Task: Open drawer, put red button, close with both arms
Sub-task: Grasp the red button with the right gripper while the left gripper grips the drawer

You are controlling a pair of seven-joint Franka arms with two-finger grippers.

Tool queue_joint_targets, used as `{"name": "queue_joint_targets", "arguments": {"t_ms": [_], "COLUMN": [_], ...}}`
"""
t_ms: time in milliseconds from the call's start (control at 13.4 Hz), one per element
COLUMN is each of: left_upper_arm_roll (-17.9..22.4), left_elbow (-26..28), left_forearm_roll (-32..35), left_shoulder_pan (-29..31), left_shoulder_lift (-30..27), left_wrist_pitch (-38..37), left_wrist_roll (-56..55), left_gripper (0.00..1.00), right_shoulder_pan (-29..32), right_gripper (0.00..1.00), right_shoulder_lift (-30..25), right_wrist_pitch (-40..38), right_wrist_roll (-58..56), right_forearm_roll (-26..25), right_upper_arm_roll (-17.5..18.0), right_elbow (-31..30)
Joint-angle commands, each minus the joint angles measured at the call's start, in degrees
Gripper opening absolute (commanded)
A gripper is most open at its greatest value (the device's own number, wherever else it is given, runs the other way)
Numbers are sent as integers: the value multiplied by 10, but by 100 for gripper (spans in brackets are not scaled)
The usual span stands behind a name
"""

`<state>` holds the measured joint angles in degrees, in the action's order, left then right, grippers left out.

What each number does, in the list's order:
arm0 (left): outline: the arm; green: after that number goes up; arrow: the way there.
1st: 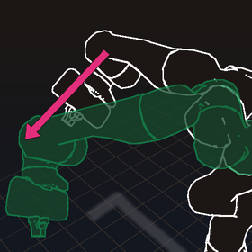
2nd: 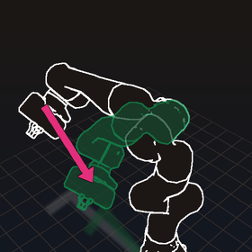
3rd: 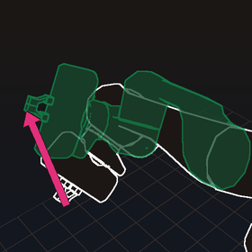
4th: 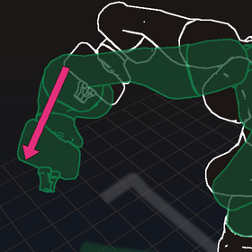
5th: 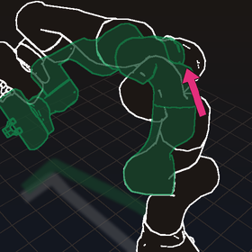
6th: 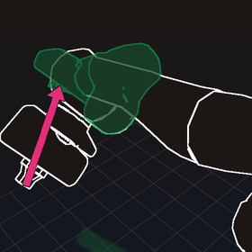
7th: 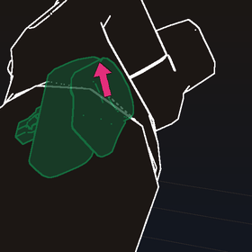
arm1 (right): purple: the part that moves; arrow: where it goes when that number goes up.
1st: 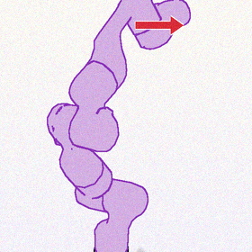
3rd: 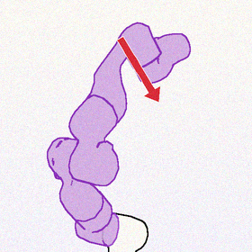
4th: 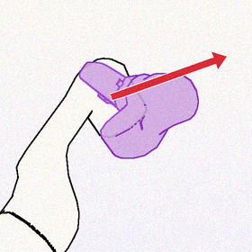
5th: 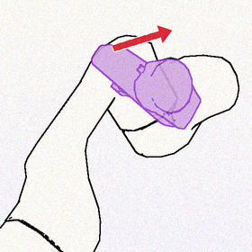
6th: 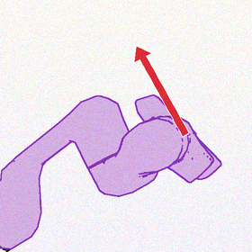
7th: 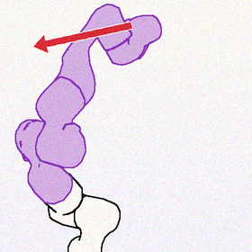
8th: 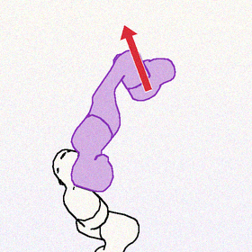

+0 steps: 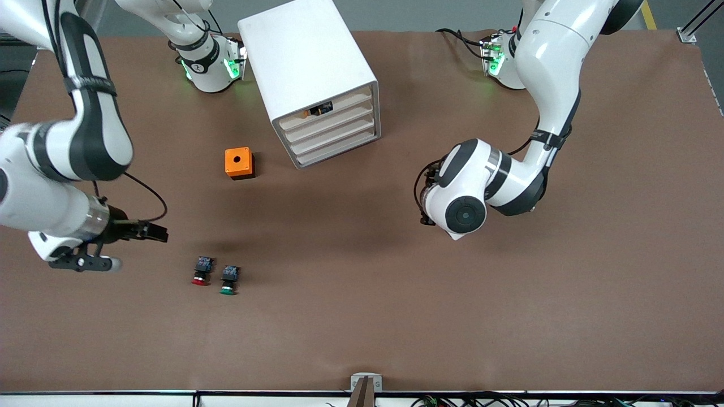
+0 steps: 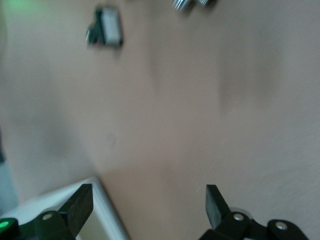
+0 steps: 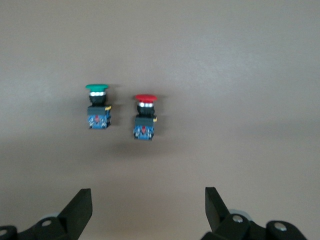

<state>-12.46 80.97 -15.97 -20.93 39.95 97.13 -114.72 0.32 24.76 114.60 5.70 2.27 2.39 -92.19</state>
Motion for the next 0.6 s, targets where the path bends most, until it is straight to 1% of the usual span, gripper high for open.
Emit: {"name": "queue_joint_targets", "arguments": {"t_ms": [0, 224, 374, 448, 523], "left_upper_arm_roll": [2, 2, 2, 2, 2], "left_elbow": [-16, -18, -15, -15, -15], "left_forearm_roll": [-119, -204, -291, -343, -380], "left_shoulder_pan": [0, -23, -19, -19, -21], "left_shoulder_lift": [22, 52, 62, 71, 79], "left_wrist_pitch": [-5, -5, -10, -11, -11], "left_wrist_roll": [-57, -166, -194, -195, -195], "left_gripper": [99, 97, 92, 85, 77], "right_shoulder_pan": [6, 0, 4, 1, 2], "right_gripper": [100, 100, 100, 100, 100], "right_shoulder_lift": [62, 107, 129, 136, 143], "right_wrist_pitch": [48, 82, 109, 118, 120], "right_wrist_roll": [15, 63, 74, 79, 97], "right_forearm_roll": [5, 9, 9, 9, 9], "right_upper_arm_roll": [4, 6, 16, 16, 16], "right_elbow": [18, 18, 15, 12, 13]}}
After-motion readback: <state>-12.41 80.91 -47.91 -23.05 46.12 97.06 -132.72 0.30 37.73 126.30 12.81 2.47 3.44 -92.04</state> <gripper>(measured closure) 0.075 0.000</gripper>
